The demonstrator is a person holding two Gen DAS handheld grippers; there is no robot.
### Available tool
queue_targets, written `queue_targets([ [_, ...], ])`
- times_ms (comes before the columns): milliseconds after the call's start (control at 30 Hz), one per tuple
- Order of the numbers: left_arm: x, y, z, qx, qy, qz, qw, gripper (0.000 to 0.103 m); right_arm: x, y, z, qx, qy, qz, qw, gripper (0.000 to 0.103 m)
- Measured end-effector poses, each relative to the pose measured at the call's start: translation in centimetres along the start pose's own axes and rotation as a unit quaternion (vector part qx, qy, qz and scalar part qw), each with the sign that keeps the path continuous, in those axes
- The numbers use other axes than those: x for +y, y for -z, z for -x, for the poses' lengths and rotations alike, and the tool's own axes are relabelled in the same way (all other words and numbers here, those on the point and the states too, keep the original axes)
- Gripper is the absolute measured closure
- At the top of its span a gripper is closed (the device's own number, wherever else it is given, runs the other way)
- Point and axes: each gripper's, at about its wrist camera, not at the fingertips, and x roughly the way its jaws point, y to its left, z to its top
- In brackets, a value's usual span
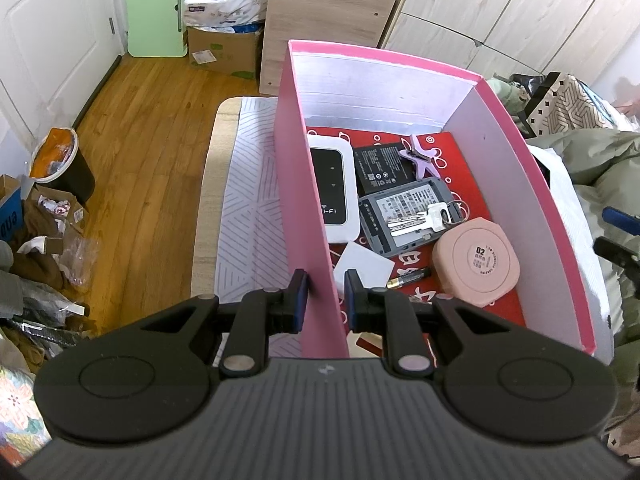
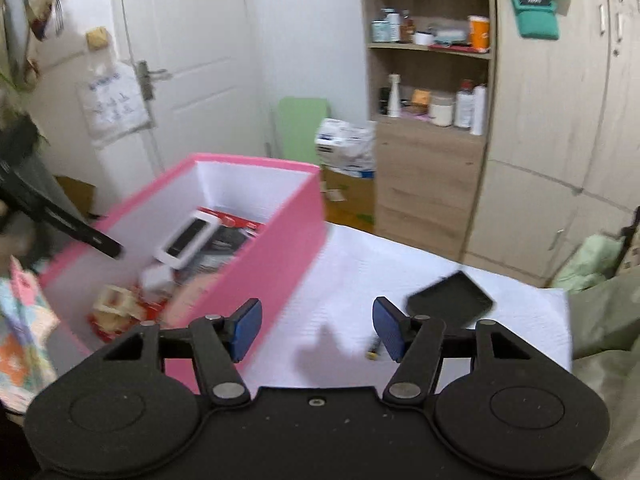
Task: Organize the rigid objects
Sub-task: 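Carry the star keychain into the box and open the right tool, then grasp the yellow AA battery on the table with the right tool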
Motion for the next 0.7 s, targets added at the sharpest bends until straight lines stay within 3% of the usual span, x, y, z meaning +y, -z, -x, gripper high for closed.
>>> queue_targets([
  [133, -0.2, -0.2, -0.1, 0.008, -0.005, -0.002, 1.0, 0.086, 0.5, 1.4, -1.1, -0.048, 0.061, 0.026, 0.997, 0.031],
  [200, -0.4, -0.3, -0.2, 0.01, -0.009, -0.005, 0.9999, 0.086, 0.3, 1.7, -1.8, -0.057, 0.064, 0.015, 0.996, 0.029],
  [367, -0.7, -0.4, -0.3, 0.013, -0.013, -0.011, 0.9998, 0.086, -0.8, 2.3, -4.7, -0.032, 0.045, -0.018, 0.998, 0.03],
  [433, -0.8, -0.5, -0.4, 0.018, -0.016, -0.015, 0.9996, 0.086, -1.2, 2.5, -6.1, -0.017, 0.048, -0.032, 0.998, 0.035],
  [500, -1.0, -0.8, -0.5, 0.025, -0.021, -0.02, 0.9993, 0.086, -1.7, 2.7, -7.3, -0.005, 0.064, -0.049, 0.997, 0.048],
  [567, -1.4, -0.9, -0.6, 0.029, -0.03, -0.031, 0.9987, 0.086, -2.3, 2.8, -8.5, 0.013, 0.092, -0.067, 0.993, 0.052],
  [700, -1.7, -0.9, -0.6, 0.032, -0.037, -0.039, 0.998, 0.086, -3.1, 3.1, -9.7, 0.028, 0.082, -0.087, 0.992, 0.052],
])
